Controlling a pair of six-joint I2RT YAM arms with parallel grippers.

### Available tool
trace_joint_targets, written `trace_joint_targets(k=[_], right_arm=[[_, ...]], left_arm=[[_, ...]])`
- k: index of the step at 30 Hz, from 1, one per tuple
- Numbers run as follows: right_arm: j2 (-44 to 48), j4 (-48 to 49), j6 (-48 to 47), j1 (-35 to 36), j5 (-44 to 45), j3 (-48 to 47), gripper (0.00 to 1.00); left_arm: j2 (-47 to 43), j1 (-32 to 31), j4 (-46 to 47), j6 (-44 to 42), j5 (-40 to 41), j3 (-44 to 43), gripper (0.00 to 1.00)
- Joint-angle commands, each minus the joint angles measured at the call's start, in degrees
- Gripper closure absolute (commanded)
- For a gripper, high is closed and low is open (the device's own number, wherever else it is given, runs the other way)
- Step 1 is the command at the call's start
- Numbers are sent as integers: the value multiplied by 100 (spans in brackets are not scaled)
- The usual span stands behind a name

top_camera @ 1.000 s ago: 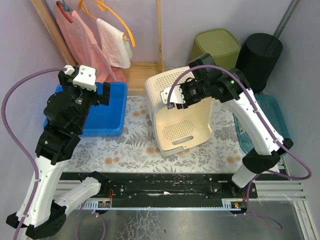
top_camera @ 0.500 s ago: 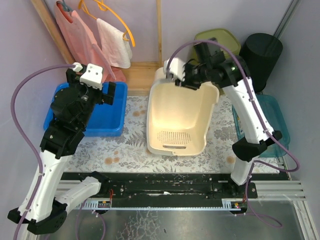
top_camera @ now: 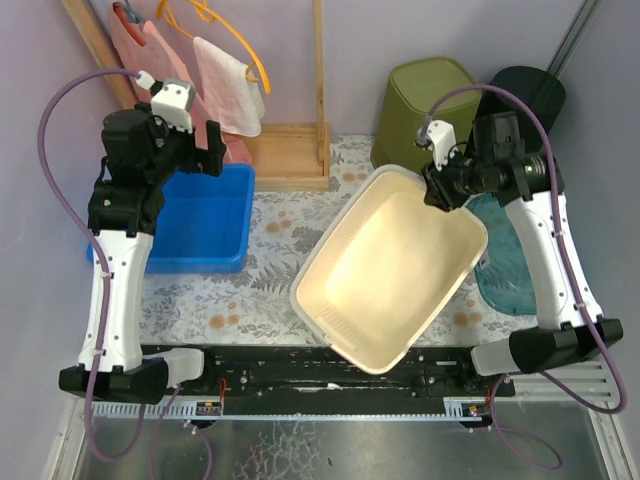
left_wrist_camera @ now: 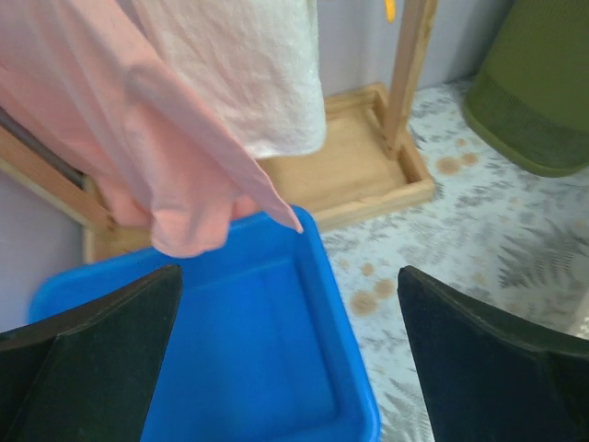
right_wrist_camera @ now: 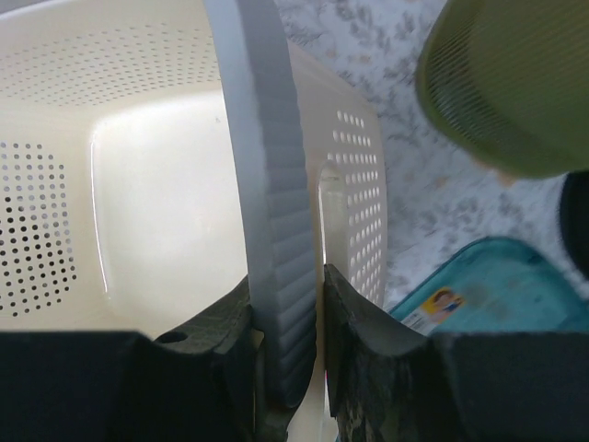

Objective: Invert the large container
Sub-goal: Adjust the container at the center of the board.

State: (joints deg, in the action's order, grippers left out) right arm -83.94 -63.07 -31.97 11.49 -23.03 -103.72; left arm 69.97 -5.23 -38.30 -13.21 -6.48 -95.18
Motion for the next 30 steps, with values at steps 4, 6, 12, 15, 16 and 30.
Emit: trace_joint_targets(k=[4, 6, 12, 15, 16, 30], right_arm=[[858, 1535, 2622, -319, 100, 1466, 100], [1146, 2080, 3021, -481, -12, 1988, 100], [704, 2198, 4662, -1221, 297, 2243, 100], [928, 2753, 4852, -1626, 170, 2647, 100], [1099, 2973, 4848, -1660, 305, 2821, 100], [1673, 4358, 4867, -1991, -931, 4468, 100]], left_arm=[[-468, 751, 491, 1761, -2628, 1220, 0], [-723, 753, 633, 2355, -2567, 1480, 0], [-198, 813, -155, 2512, -4623, 1342, 2], [239, 914, -1199, 1926, -5096, 897, 2], [329, 947, -1522, 1699, -5217, 791, 0], [804, -255, -376, 2267, -5502, 2500, 0]])
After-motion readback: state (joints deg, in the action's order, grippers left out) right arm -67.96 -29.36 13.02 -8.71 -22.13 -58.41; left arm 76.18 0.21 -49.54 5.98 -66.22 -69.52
